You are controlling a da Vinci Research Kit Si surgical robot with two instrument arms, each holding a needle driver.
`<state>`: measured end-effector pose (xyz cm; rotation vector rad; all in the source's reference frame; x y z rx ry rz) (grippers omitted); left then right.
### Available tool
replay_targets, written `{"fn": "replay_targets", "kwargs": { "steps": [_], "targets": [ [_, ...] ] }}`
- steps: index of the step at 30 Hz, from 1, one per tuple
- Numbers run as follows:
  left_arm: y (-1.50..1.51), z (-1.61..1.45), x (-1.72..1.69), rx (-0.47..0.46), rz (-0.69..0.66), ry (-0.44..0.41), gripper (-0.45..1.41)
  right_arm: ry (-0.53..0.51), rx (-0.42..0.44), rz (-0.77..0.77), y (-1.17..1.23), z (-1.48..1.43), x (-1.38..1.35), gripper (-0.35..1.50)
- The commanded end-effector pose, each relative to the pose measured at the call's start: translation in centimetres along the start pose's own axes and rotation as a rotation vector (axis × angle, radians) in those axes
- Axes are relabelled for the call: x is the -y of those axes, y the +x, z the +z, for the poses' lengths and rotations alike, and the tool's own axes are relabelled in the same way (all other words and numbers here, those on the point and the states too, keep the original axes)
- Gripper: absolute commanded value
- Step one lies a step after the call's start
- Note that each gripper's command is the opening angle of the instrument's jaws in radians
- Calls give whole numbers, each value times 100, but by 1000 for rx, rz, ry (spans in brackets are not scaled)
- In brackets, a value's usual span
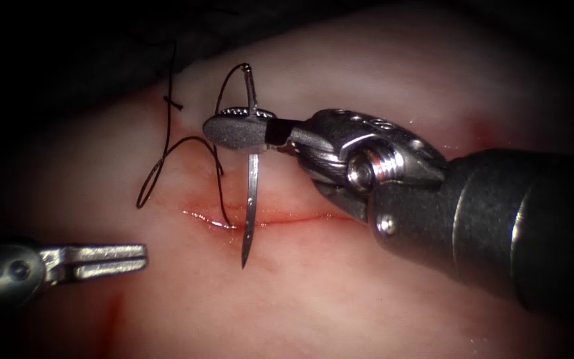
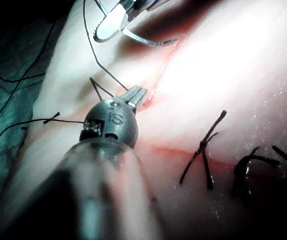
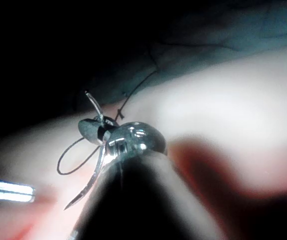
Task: Wound Closure
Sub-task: Insert the left hand into the wound.
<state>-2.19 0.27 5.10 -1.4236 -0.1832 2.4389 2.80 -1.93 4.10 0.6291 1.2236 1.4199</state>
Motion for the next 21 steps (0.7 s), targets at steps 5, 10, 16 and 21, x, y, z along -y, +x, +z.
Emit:
{"fn": "replay_targets", "kwargs": {
  "steps": [5,10,16,21],
  "targets": [
    [-17,21,17,61,-11,-73,-45,32,1,-127,4,12,4,-35],
    [-39,51,17,122,-25,-127,-45,51,-20,-263,3,11,5,-35],
    [-40,80,17,131,-34,-156,-45,60,-35,-329,2,9,5,-35],
    [-39,95,24,132,-33,-163,-45,64,-37,-355,1,5,4,-35]
  ]
}}
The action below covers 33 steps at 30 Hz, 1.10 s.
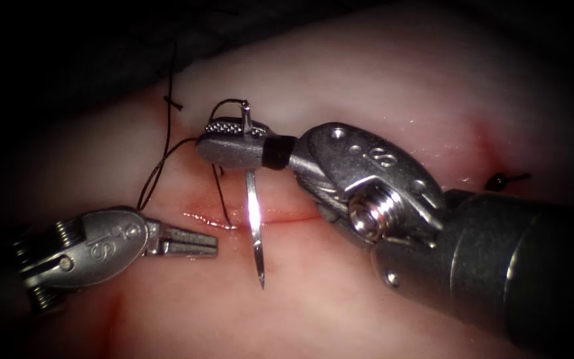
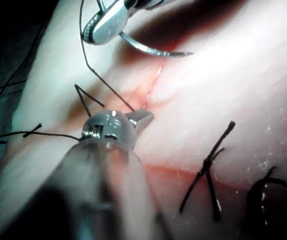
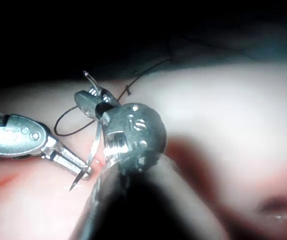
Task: Wound Closure
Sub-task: Insert the left hand into the wound, then pass the needle back to the left hand to readjust grip.
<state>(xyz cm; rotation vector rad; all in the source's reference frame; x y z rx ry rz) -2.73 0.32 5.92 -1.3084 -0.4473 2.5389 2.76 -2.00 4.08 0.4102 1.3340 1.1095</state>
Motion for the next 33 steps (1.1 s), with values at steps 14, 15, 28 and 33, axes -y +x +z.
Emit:
{"fn": "replay_targets", "kwargs": {
  "steps": [14,15,28,33],
  "targets": [
    [-30,25,29,140,-22,-53,-45,0,-25,-66,6,8,-1,-35],
    [-35,29,35,159,-22,-48,-45,-35,-26,-76,6,9,-1,-35],
    [-44,34,40,236,-84,-33,-43,-147,9,-110,0,13,-10,-35],
    [-33,23,14,239,-148,-5,-5,-151,13,-115,1,14,-14,-35]
  ]
}}
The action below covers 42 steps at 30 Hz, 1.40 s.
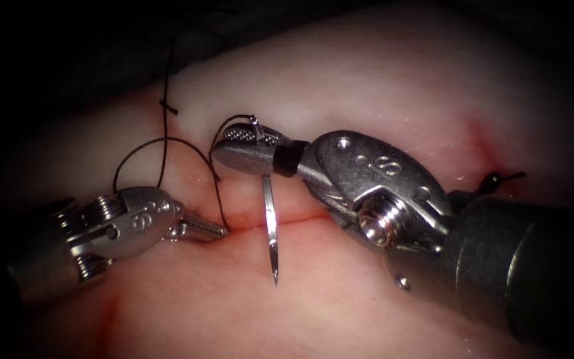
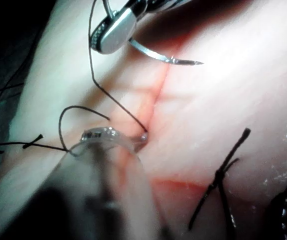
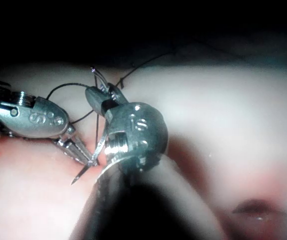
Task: Wound Closure
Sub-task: Pass the needle back to the left hand to readjust grip.
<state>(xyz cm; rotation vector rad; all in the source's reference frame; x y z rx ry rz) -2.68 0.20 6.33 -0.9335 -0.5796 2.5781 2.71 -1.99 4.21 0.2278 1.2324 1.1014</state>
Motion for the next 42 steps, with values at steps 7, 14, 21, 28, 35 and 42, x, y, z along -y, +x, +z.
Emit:
{"fn": "replay_targets", "kwargs": {
  "steps": [7,14,21,28,35,42],
  "targets": [
    [32,-19,-23,-52,-43,23,17,1,-5,0,8,14,-3,-35],
    [69,-44,-34,-316,-183,-12,21,4,-45,5,8,12,-3,-35],
    [82,-37,-36,-455,-337,-135,39,14,-91,13,10,9,-2,-35],
    [89,-27,-26,-551,-536,-192,73,16,-132,23,14,5,1,-35],
    [91,-26,-20,-591,-717,-259,61,21,-159,27,15,4,7,-35],
    [93,-24,-21,-586,-914,-335,12,23,-166,22,15,5,11,-35]
  ]
}}
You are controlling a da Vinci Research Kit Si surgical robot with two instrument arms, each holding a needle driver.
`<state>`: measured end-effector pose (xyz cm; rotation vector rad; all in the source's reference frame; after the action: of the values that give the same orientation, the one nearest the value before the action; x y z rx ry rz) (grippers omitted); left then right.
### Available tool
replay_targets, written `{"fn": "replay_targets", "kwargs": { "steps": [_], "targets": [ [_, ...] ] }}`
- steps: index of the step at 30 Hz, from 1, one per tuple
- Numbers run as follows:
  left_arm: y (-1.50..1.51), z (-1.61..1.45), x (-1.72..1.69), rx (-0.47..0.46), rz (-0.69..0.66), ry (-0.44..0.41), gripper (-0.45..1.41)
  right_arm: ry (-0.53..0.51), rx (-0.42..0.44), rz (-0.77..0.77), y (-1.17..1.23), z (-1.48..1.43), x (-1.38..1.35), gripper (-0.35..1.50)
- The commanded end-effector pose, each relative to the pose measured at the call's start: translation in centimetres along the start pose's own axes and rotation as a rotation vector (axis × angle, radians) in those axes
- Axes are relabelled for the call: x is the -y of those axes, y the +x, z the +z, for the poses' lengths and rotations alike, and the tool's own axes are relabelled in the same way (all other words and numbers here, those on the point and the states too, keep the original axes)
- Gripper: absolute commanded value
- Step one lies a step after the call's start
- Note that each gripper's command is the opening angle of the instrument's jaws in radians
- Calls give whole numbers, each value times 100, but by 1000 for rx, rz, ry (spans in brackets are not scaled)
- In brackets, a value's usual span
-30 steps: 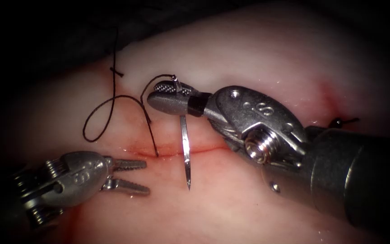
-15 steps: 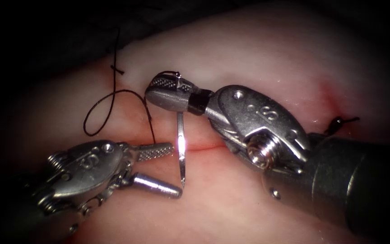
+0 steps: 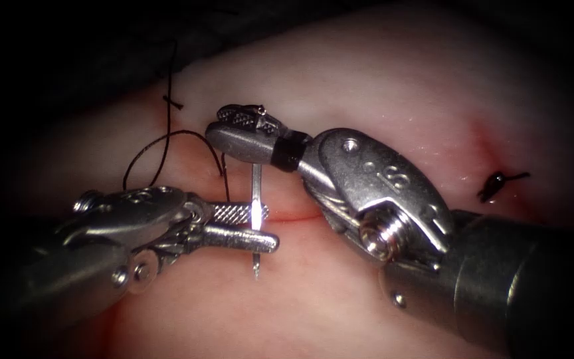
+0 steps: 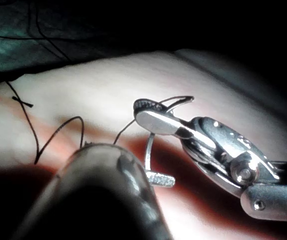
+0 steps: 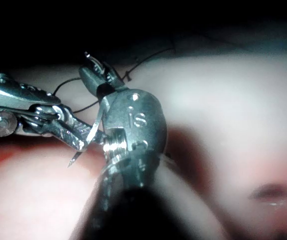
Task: Wound Closure
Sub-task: Pass the needle back to the left hand to readjust grip.
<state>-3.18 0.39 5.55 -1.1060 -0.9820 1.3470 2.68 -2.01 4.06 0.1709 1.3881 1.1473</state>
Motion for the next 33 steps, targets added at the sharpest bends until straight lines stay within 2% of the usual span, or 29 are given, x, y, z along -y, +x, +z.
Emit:
{"fn": "replay_targets", "kwargs": {
  "steps": [1,3,4,10,11,12,15,17,18,24,27,30,33],
  "targets": [
    [10,6,2,-1,-6,-3,4,4,-4,-2,4,15,1,-35],
    [9,5,1,0,-47,-8,-18,4,-3,-2,4,14,1,-35],
    [9,4,1,7,-87,-22,-45,7,-4,-2,4,14,1,-35],
    [9,-6,2,42,-122,-68,-45,49,-2,2,4,11,1,-35],
    [10,-7,2,44,-121,-72,-45,54,9,30,4,9,2,-1],
    [10,-9,2,49,-120,-77,-45,79,31,75,4,5,4,61],
    [9,-9,1,54,-118,-85,-45,157,78,101,5,-7,9,98],
    [9,-9,1,55,-117,-86,-45,176,79,106,5,-8,9,100],
    [9,-8,1,57,-115,-91,-45,188,89,124,6,-13,10,110],
    [8,-4,0,74,-108,-124,-45,200,122,143,5,-28,4,115],
    [8,-2,0,96,-103,-159,-45,214,123,157,2,-39,3,108],
    [8,3,1,125,-154,-196,-45,214,129,184,-5,-48,2,105],
    [7,12,2,160,-256,-247,-45,187,132,206,-10,-53,-2,81]
  ]
}}
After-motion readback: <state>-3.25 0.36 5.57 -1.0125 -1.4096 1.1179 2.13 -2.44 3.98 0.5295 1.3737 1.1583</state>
